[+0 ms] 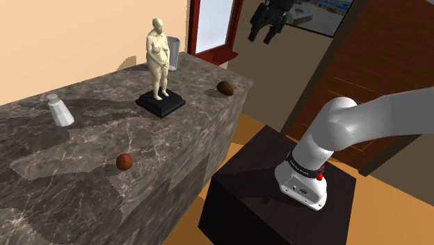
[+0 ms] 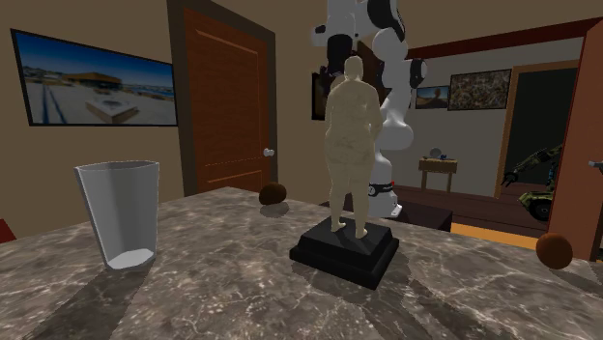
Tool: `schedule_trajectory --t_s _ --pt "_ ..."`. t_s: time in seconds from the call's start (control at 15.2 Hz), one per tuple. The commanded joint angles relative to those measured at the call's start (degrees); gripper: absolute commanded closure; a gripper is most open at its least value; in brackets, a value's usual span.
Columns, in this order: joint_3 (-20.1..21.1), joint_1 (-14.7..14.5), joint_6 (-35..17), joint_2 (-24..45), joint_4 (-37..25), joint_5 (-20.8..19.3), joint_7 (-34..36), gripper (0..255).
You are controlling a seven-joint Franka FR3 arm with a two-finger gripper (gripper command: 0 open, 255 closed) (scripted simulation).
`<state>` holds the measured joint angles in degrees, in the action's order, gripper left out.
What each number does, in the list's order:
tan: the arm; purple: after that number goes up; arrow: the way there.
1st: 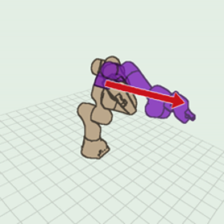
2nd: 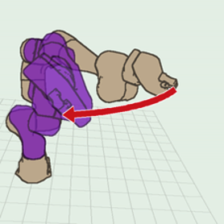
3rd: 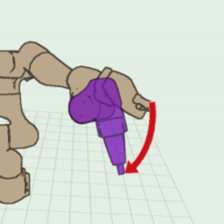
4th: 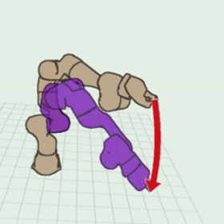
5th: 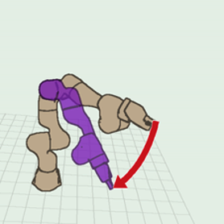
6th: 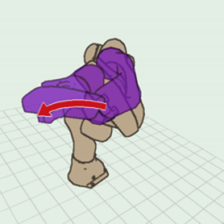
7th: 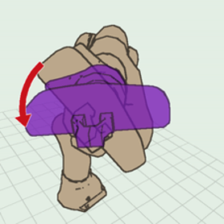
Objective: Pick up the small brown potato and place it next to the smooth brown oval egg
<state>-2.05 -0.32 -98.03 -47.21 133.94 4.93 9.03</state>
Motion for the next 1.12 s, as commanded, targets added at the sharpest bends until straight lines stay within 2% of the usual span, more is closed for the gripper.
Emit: schedule_trajectory --t_s 0.0,0.53,1.06 --pt "0.0 0.0 0.0 0.0 0.0 0.0 0.0 0" --pt "-3.9 0.6 -16.6 4.1 11.3 -2.6 -7.4 0" --pt "-8.9 0.5 -35.0 15.3 17.0 -4.0 -15.3 0"
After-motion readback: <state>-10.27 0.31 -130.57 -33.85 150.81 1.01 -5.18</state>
